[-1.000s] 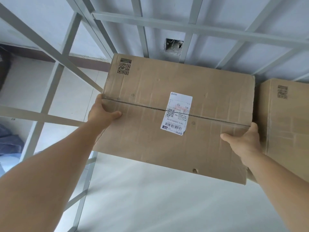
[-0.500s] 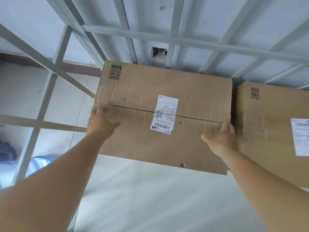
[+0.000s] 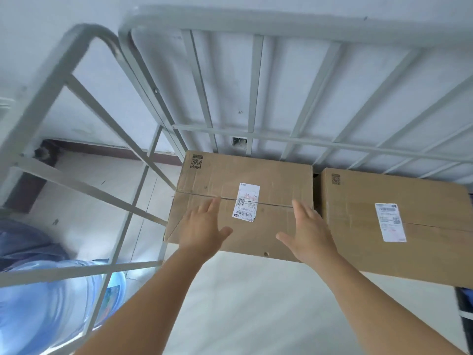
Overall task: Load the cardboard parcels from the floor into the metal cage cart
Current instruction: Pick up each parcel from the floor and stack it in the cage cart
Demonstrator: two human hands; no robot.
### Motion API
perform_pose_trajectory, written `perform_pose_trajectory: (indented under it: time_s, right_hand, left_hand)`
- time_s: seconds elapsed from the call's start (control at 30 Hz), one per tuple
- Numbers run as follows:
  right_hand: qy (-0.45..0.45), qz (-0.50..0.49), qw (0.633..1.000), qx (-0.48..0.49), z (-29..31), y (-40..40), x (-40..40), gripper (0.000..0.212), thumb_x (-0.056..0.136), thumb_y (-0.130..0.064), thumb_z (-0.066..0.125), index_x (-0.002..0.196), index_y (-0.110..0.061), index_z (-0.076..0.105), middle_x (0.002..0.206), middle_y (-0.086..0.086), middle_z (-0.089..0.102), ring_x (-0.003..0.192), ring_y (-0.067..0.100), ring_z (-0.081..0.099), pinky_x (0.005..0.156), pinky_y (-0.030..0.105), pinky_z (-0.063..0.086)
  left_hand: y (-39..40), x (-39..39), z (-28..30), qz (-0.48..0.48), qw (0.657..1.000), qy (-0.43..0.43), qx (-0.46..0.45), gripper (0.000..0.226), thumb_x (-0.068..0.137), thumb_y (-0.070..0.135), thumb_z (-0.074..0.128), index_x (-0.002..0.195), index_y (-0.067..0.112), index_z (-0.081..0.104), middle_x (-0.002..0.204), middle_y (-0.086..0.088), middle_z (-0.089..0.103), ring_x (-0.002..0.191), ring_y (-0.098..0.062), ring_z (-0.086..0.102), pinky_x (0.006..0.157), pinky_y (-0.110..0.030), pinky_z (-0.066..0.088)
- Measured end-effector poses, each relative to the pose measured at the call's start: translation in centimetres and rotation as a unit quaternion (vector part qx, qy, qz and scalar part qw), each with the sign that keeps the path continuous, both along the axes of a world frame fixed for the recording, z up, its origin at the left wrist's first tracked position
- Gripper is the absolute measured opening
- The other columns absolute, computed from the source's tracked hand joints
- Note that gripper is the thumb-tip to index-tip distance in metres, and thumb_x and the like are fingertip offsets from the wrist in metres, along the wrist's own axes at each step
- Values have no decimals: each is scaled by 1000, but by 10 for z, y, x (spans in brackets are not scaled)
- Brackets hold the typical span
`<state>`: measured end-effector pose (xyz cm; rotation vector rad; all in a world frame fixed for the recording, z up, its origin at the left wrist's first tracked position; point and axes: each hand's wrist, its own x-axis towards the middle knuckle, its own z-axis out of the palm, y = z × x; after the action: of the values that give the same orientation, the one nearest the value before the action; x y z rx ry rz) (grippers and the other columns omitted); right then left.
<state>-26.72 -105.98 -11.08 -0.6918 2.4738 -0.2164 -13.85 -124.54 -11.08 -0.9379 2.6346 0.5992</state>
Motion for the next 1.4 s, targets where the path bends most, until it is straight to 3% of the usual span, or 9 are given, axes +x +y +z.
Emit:
perform_pose_trajectory:
  time_s: [0.33, 0.67, 1.07, 1.2, 1.4]
  right_hand:
    - [70, 18, 997, -26, 123, 75, 59, 88, 90, -52, 58, 155, -15, 11, 161, 0, 16, 148, 19, 16, 116, 30, 17]
    - [159, -99, 982, -23, 223, 162, 125, 75, 89, -48, 60, 147, -15, 26, 152, 2, 33, 141, 22, 28, 111, 33, 24]
    - [229, -312, 922, -26, 304, 306, 263, 85, 93, -48, 56, 155, -15, 9, 163, 2, 11, 149, 20, 9, 119, 38, 11]
    - [232, -394, 889, -20, 311, 365, 312, 86, 93, -49, 54, 157, -16, 6, 164, 1, 7, 150, 19, 5, 120, 37, 9]
    - [212, -508, 835, -17, 310, 448, 401, 80, 94, -41, 55, 155, -17, 9, 162, 1, 12, 149, 20, 11, 118, 35, 11]
  left_hand:
    - [73, 45, 136, -85, 993, 31, -75, 79, 89, 46, 59, 151, 23, 17, 151, 4, 31, 139, -20, 30, 115, -32, 18]
    - [148, 66, 230, -213, 962, 147, -86, 73, 89, 40, 60, 150, 23, 25, 152, 3, 34, 138, -19, 32, 113, -30, 22]
    - [280, 113, 298, -425, 876, 218, -57, 77, 91, 41, 56, 153, 22, 15, 156, 4, 26, 143, -18, 24, 116, -31, 16]
    - [350, 125, 310, -504, 834, 222, -34, 78, 91, 42, 56, 153, 23, 14, 157, 3, 24, 144, -19, 23, 117, -35, 19]
    - [464, 162, 309, -620, 756, 208, -15, 77, 91, 45, 53, 154, 24, 13, 158, 1, 22, 144, -21, 22, 118, -38, 20]
